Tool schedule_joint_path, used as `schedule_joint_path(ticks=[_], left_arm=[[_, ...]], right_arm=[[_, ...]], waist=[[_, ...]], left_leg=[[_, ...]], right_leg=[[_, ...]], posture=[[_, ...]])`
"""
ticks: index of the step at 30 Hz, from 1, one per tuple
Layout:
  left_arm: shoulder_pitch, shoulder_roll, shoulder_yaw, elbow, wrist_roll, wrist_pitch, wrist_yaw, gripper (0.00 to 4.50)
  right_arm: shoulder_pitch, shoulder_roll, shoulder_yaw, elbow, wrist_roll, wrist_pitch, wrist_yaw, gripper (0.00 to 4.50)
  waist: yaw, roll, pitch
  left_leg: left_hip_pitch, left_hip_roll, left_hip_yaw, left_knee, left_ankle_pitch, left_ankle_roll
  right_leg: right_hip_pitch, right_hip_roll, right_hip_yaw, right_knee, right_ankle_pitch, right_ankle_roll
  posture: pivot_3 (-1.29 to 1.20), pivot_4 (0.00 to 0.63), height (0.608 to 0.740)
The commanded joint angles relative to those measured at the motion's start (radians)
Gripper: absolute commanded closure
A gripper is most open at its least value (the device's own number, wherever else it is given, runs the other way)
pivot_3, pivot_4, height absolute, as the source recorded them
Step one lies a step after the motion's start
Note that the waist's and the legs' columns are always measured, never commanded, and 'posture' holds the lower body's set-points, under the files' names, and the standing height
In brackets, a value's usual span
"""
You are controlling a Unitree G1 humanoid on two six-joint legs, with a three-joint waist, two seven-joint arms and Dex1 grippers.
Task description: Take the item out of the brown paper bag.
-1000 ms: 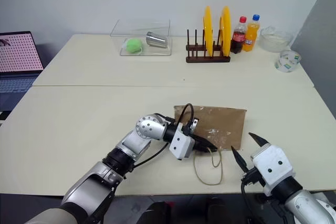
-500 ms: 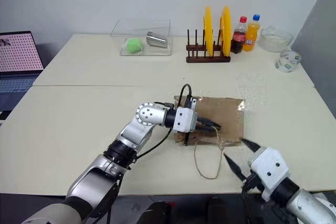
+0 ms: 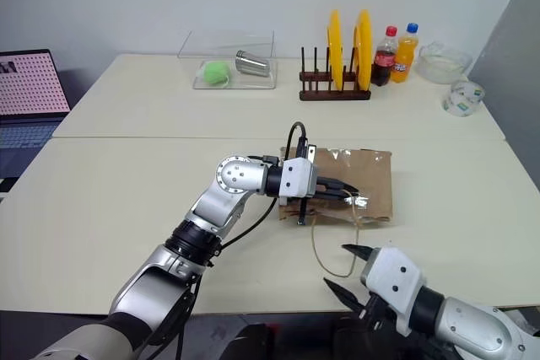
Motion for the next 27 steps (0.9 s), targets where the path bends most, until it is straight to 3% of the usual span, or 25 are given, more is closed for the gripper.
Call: schedule_joint_path(ticks=[1,6,7,9,15,16,27], left_arm=[[-0.024,-0.008,0.021,-0.031,-0.009,-0.012,0.013,4.48],[-0.028,-0.011,0.023,-0.026,-0.008,-0.017,0.007,4.48],[-0.030,-0.010,0.024,-0.026,-0.009,-0.016,0.006,4.50],[-0.037,-0.008,0.028,-0.023,-0.009,-0.017,0.005,4.50],[-0.061,0.001,0.045,-0.013,-0.009,-0.008,0.015,4.50],[-0.064,0.001,0.047,-0.012,-0.009,-0.005,0.015,4.50],[-0.233,-0.020,0.142,0.051,-0.062,0.218,0.074,4.50]], right_arm=[[-0.129,0.074,0.071,-0.083,-0.008,0.130,0.011,1.45],[-0.255,0.209,0.122,-0.072,-0.063,0.349,0.018,1.45],[-0.269,0.228,0.122,-0.068,-0.074,0.374,0.021,1.63],[-0.287,0.256,0.119,-0.065,-0.092,0.418,0.036,2.05],[-0.297,0.308,0.114,-0.062,-0.162,0.498,0.082,4.23],[-0.295,0.313,0.115,-0.061,-0.176,0.505,0.091,4.42],[-0.296,0.327,0.171,-0.041,-0.343,0.541,0.205,4.42]], waist=[[-0.001,0.000,0.000],[0.002,0.000,0.000],[0.002,0.000,0.000],[0.002,0.000,0.000],[0.002,0.000,0.000],[0.002,0.000,0.000],[0.001,0.000,0.000]], left_leg=[[0.000,0.000,0.000,0.000,0.000,0.000],[-0.001,0.000,-0.001,0.000,0.000,0.000],[-0.001,0.000,-0.001,0.000,0.000,0.000],[-0.001,0.000,-0.001,0.000,0.000,0.000],[-0.001,0.000,-0.001,0.000,0.000,0.000],[-0.001,0.000,-0.001,0.000,0.000,0.000],[-0.002,0.000,-0.002,0.000,0.000,0.000]], right_leg=[[0.000,0.000,0.000,0.000,0.000,0.000],[-0.001,0.000,-0.001,0.000,0.000,0.000],[-0.001,0.000,-0.001,0.000,0.000,0.000],[-0.001,0.000,-0.001,0.000,0.000,0.000],[-0.002,0.000,-0.001,0.000,0.000,0.000],[-0.002,0.000,-0.001,0.000,0.000,0.000],[-0.002,0.000,-0.002,0.001,0.000,0.000]], posture=[[0.00,0.150,0.740],[0.00,0.150,0.740],[0.00,0.150,0.740],[0.00,0.150,0.740],[0.00,0.150,0.740],[0.00,0.150,0.740],[0.00,0.150,0.740]])
